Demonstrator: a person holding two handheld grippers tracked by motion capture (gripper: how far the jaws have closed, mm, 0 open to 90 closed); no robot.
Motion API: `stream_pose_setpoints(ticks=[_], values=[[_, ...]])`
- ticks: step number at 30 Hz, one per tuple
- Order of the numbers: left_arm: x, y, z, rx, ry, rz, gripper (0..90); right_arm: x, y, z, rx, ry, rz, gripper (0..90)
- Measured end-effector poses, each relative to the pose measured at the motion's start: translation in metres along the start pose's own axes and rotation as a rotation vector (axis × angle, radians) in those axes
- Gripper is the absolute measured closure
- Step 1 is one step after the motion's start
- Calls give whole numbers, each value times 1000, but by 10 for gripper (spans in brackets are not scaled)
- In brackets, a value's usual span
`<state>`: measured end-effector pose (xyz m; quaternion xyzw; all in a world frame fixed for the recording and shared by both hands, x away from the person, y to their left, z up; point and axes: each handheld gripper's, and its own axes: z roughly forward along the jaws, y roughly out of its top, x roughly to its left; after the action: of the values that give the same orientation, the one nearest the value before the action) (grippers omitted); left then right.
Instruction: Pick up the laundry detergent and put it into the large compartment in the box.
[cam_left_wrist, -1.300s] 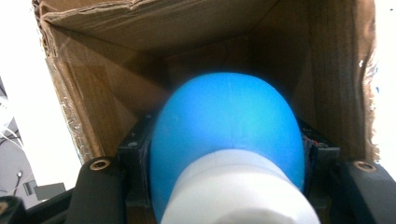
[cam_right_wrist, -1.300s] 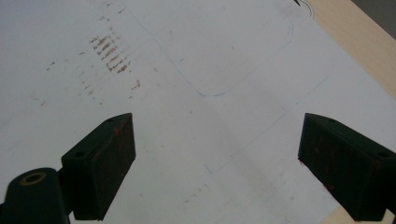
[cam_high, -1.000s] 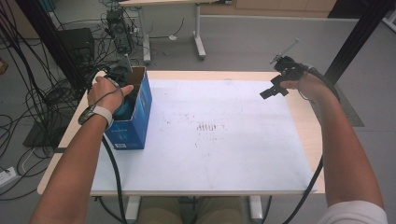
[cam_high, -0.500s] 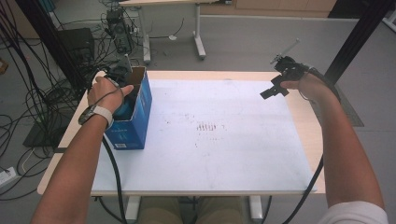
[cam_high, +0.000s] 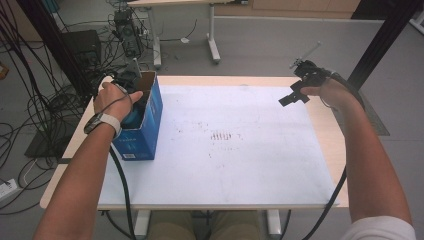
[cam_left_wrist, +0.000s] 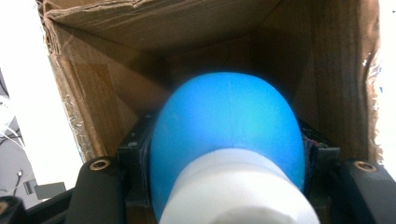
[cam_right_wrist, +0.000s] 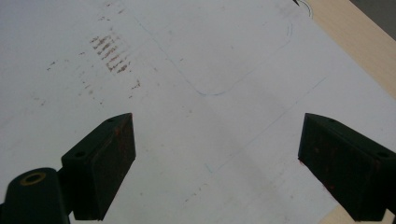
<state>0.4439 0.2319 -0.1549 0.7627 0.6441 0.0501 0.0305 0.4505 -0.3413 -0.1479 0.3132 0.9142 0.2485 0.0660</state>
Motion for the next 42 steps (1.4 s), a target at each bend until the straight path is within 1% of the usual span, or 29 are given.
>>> stream_pose_setpoints(ticks=[16, 33, 42], values=[[0, 0, 0, -1, 0, 1, 369, 0, -2, -2, -7, -2, 3, 111], [2, -3, -1, 1, -4, -1, 368, 1, 1, -4, -12, -1, -12, 112], [2, -3, -1, 1, -4, -1, 368, 1, 0, -6, -14, -4, -9, 112]])
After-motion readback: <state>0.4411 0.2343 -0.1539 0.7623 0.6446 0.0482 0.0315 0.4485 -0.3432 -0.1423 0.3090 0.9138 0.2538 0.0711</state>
